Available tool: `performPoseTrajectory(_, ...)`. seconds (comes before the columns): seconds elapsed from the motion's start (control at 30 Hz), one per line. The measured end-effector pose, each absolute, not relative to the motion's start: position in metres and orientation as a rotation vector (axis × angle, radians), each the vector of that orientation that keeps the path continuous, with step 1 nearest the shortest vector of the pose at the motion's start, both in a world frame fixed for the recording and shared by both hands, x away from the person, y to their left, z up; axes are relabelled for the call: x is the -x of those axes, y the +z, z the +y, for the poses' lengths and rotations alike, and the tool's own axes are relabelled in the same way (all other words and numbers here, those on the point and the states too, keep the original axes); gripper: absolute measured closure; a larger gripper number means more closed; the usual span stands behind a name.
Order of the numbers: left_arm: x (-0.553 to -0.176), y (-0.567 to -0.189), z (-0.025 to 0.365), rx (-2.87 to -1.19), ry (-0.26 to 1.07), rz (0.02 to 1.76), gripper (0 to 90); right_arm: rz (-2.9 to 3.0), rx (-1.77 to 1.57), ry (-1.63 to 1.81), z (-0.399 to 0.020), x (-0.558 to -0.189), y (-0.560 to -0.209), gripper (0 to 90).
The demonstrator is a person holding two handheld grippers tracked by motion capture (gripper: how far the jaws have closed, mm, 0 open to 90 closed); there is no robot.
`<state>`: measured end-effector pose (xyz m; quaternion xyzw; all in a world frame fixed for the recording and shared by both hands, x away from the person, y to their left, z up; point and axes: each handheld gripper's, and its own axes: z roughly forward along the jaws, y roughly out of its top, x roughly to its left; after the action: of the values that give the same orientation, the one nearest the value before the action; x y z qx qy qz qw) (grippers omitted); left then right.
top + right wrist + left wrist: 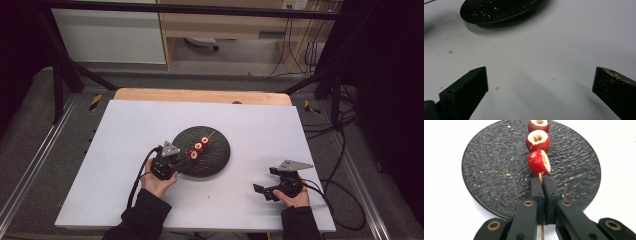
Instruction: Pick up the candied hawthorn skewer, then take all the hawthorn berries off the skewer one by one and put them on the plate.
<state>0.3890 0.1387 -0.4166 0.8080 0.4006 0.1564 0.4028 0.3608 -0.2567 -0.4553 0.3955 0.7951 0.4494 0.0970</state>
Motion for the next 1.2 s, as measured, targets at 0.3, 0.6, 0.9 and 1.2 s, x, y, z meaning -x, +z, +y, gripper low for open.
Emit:
performPoseTrajectory(0.3,-0.378,-0.412,0.151,-1.999,0.38,0.974,88.1,2.343,-1.168,1.346,-0.257,-0.36,-0.453,1.0)
performPoseTrajectory(0.6,-0.362,-0.409,0.164,-1.968,0.387,0.922,88.1,2.352,-1.17,1.348,-0.252,-0.361,-0.453,0.9)
performPoseTrajectory(0.9,-0.349,-0.408,0.176,-1.947,0.396,0.889,88.1,2.352,-1.162,1.363,-0.247,-0.361,-0.452,0.6)
performPoseTrajectory(1.2,-0.339,-0.415,0.196,-1.921,0.383,0.888,88.0,2.355,-1.143,1.383,-0.233,-0.361,-0.448,0.5)
